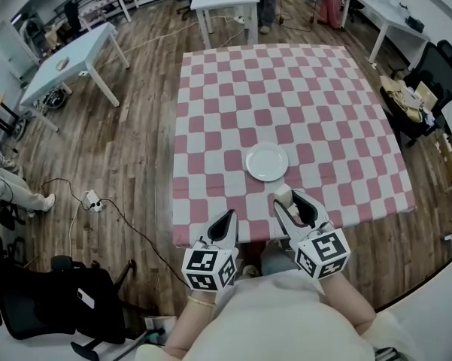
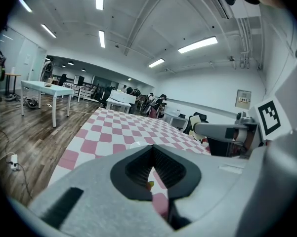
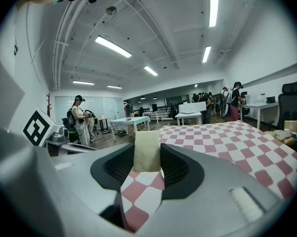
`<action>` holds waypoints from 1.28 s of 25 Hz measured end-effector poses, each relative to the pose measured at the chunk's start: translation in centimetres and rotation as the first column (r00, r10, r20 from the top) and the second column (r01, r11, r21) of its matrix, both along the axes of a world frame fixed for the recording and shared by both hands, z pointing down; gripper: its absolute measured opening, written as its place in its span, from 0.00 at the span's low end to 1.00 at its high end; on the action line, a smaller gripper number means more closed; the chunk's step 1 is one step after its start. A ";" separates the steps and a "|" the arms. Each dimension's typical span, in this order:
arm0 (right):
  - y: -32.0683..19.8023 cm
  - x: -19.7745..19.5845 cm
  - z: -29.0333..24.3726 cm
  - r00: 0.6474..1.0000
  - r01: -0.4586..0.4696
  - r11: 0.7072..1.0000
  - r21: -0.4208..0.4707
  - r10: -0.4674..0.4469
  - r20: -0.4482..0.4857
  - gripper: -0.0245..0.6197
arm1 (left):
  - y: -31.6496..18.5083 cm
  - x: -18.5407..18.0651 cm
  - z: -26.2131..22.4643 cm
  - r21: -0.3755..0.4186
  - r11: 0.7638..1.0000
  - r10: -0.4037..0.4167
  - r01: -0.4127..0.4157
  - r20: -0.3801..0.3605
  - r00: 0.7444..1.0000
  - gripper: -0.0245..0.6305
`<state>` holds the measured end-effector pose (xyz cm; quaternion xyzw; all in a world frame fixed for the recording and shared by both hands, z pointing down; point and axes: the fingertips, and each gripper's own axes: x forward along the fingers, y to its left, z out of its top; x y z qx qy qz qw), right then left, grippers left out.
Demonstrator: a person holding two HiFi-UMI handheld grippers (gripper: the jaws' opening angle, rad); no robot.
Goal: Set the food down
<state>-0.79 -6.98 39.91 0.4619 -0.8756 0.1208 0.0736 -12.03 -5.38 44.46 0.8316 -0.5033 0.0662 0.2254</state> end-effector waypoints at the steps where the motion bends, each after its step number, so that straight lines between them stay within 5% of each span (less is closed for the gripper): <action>1: -0.5 0.3 0.0 1.000 0.002 1.000 0.002 -0.002 -0.003 0.30 | -0.4 0.2 0.1 -0.002 1.000 -0.004 0.004 0.002 1.000 0.04; 32: -15.0 1.8 3.5 0.974 0.192 0.977 -0.088 -0.201 -0.105 0.30 | -11.8 2.8 1.0 -0.050 0.985 -0.165 0.165 0.002 0.986 0.04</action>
